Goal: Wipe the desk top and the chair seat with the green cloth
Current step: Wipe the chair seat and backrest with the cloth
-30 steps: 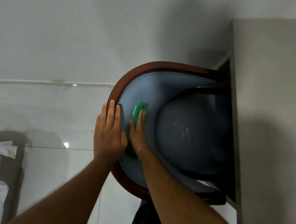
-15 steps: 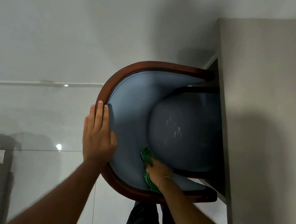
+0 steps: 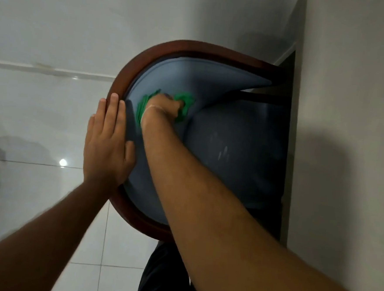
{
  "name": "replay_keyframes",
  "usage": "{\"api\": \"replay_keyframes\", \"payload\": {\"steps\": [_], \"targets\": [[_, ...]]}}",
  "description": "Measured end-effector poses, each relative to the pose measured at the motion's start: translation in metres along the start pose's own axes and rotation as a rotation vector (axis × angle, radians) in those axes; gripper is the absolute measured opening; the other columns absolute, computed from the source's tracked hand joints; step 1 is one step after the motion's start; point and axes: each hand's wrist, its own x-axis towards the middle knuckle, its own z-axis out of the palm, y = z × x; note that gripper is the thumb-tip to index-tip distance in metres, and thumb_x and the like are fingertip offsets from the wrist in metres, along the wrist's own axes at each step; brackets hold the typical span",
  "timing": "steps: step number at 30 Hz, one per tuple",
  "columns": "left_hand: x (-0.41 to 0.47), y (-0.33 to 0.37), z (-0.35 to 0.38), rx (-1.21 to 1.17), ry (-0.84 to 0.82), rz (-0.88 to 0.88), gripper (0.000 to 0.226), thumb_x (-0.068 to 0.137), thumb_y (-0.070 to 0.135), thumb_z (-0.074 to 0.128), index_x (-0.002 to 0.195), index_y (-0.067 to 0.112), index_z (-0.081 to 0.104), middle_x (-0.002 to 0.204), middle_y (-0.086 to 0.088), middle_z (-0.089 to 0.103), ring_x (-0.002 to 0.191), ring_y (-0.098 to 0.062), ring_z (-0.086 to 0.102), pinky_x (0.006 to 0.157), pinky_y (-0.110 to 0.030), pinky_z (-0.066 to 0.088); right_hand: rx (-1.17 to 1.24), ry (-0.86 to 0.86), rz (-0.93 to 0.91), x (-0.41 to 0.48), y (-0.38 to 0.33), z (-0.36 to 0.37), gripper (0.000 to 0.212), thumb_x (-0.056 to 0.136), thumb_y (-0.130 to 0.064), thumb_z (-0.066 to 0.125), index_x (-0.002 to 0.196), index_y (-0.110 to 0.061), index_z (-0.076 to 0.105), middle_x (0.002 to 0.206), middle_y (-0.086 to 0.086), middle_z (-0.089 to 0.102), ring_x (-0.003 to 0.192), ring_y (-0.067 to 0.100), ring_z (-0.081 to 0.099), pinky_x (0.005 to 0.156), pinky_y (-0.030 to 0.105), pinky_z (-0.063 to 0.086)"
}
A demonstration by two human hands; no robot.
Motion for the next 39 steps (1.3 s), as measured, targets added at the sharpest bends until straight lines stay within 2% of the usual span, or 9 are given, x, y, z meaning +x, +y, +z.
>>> {"api": "replay_keyframes", "payload": {"steps": [3,7,12,17,25,29,31,33,39], "targets": [[-0.002,0.001,-0.001,0.01,-0.002,-0.003,0.08,0.097,0.026,0.038,0.171,0.005,0.015,0.181,-0.017,0.011,0.168,-0.039,0.007,0.134,-0.06,0.018,-0.03,0.26,-0.091,0.01,-0.028,0.012,0.045,0.108,-0.014,0.045,0.153,-0.008,0.046,0.145,0.025,0.058,0.129,0.042,0.06,0.107,0.042,0.05],[-0.002,0.003,-0.001,0.058,0.001,-0.007,0.078,0.099,0.031,0.034,0.171,0.007,0.014,0.181,-0.017,0.01,0.168,-0.039,0.009,0.133,-0.06,0.019,-0.138,0.142,-0.197,0.004,0.005,-0.053,0.045,0.107,-0.004,0.045,0.151,-0.008,0.05,0.144,0.023,0.06,0.132,0.04,0.059,0.113,0.046,0.048],[-0.01,0.014,0.006,0.12,0.011,0.128,0.081,0.102,0.031,0.041,0.173,0.014,0.005,0.183,-0.012,0.004,0.17,-0.029,0.004,0.136,-0.049,0.01,-0.19,0.406,-0.239,0.03,0.031,-0.162,0.042,0.104,0.008,0.042,0.146,0.009,0.049,0.147,0.029,0.054,0.138,0.039,0.054,0.11,0.03,0.038],[-0.027,0.027,0.017,0.078,0.046,0.047,0.086,0.099,0.034,0.048,0.173,0.014,0.008,0.183,-0.006,0.002,0.17,-0.025,0.002,0.137,-0.043,0.006,-0.505,0.5,-0.402,0.094,0.034,-0.241,0.051,0.11,-0.011,0.042,0.16,-0.008,0.034,0.163,0.02,0.04,0.15,0.033,0.042,0.125,0.036,0.03],[-0.026,0.023,0.017,-0.016,0.057,0.091,0.104,0.083,0.034,0.062,0.173,0.019,0.012,0.183,0.001,0.006,0.17,-0.02,0.004,0.136,-0.033,0.001,-1.585,0.045,-0.569,0.159,0.08,-0.228,0.072,0.106,-0.02,0.044,0.166,-0.013,0.005,0.175,0.009,0.001,0.163,0.031,0.004,0.131,0.046,0.009],[-0.027,0.02,0.017,-0.049,0.037,0.106,0.105,0.08,0.037,0.059,0.173,0.02,0.012,0.183,0.003,0.007,0.17,-0.021,0.007,0.136,-0.036,0.005,-1.922,-0.676,-0.798,0.126,0.121,-0.263,0.072,0.105,-0.018,0.041,0.167,-0.021,0.003,0.175,0.001,-0.005,0.163,0.027,-0.004,0.133,0.046,0.002],[-0.026,0.022,0.016,-0.067,0.032,0.104,0.106,0.079,0.038,0.058,0.173,0.019,0.013,0.183,0.003,0.008,0.169,-0.022,0.009,0.135,-0.04,0.009,-1.99,-0.873,-0.839,0.115,0.123,-0.296,0.069,0.107,-0.022,0.036,0.166,-0.027,0.002,0.175,-0.005,-0.007,0.163,0.023,-0.006,0.13,0.043,-0.004],[-0.024,0.023,0.015,-0.074,0.019,0.106,0.106,0.078,0.038,0.058,0.173,0.019,0.015,0.183,0.003,0.009,0.169,-0.022,0.01,0.134,-0.045,0.014,-1.983,-0.786,-0.807,0.113,0.117,-0.324,0.069,0.106,-0.023,0.038,0.166,-0.032,0.005,0.173,-0.009,-0.008,0.163,0.022,-0.003,0.131,0.043,-0.001],[-0.022,0.026,0.012,-0.09,-0.012,0.114,0.103,0.08,0.041,0.055,0.172,0.017,0.018,0.183,-0.001,0.014,0.169,-0.022,0.01,0.137,-0.036,0.005,-1.595,0.139,-0.544,0.136,0.083,-0.323,0.062,0.109,-0.035,0.038,0.165,-0.019,0.018,0.175,0.004,0.002,0.163,0.027,0.006,0.131,0.048,0.011]]}}
